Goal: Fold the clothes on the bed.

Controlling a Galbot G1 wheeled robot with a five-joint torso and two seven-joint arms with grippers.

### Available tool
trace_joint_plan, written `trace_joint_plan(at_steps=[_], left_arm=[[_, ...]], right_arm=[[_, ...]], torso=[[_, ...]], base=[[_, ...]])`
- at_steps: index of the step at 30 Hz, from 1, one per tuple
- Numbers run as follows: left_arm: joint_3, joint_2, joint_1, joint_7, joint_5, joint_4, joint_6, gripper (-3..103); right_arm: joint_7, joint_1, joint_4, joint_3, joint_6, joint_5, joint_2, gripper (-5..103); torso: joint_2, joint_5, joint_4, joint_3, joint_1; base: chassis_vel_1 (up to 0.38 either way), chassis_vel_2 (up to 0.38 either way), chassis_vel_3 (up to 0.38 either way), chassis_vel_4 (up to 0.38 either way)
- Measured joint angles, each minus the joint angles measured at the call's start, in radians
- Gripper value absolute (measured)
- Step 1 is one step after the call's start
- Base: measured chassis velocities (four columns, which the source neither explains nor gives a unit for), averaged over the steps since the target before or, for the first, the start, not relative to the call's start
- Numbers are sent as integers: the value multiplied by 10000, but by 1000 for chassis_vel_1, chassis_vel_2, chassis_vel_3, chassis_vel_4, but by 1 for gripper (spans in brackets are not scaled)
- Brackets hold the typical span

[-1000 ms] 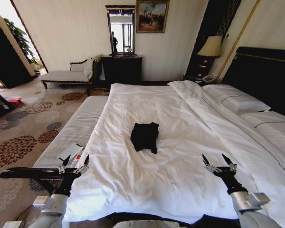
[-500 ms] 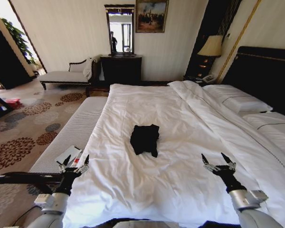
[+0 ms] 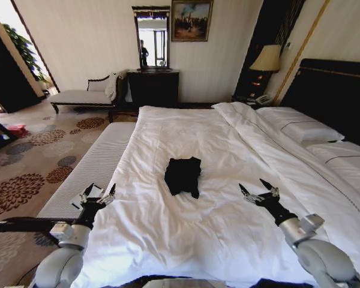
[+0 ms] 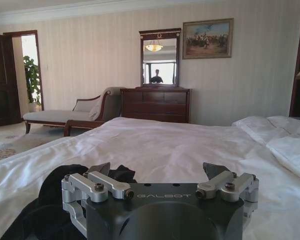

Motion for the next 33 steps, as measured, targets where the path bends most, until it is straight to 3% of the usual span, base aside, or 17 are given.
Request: trace_joint_plan(at_steps=[2,4,8,9,13,16,18,21,33], left_arm=[[481,450,-481,-93,-300,243,232,100],[522,481,-522,-103,-323,263,249,100],[1679,1140,-1683,-374,-859,822,543,100],[1679,1140,-1683,-374,-859,822,543,100],[2642,1523,-2714,-541,-1351,1286,681,100],[2907,1654,-3017,-551,-1401,1431,684,100],[3023,1726,-3144,-551,-1420,1499,684,100],[3341,1878,-3616,-491,-1455,1801,681,100],[3456,1872,-3829,-432,-1546,2051,640,100]], right_arm=[[272,775,-282,-446,-361,893,-570,100],[291,834,-305,-482,-395,957,-613,100],[651,2283,-797,-1484,-1139,2242,-1741,100],[651,2283,-797,-1484,-1139,2242,-1741,100],[890,3949,-1579,-3204,-1647,2804,-2520,100],[1045,5034,-2010,-4164,-1800,3030,-2693,100],[1144,5724,-2262,-4788,-1889,3181,-2718,100],[1434,7571,-2918,-6665,-2171,3527,-2455,100],[1736,10238,-4418,-9328,-2482,3912,-1313,100]], torso=[[0,0,1,0,0],[0,1,1,0,0],[0,-1,0,1,1],[0,-1,0,1,1],[0,1,-4,1,1],[-1,1,-5,0,1],[-1,-2,-1,0,2],[-2,-1,3,1,3],[-1,-2,1,0,2]], base=[[0,0,0,0],[0,0,0,0],[0,0,0,0],[0,0,0,0],[0,0,0,0],[0,0,0,0],[0,0,0,0],[0,0,0,0],[0,0,0,0]])
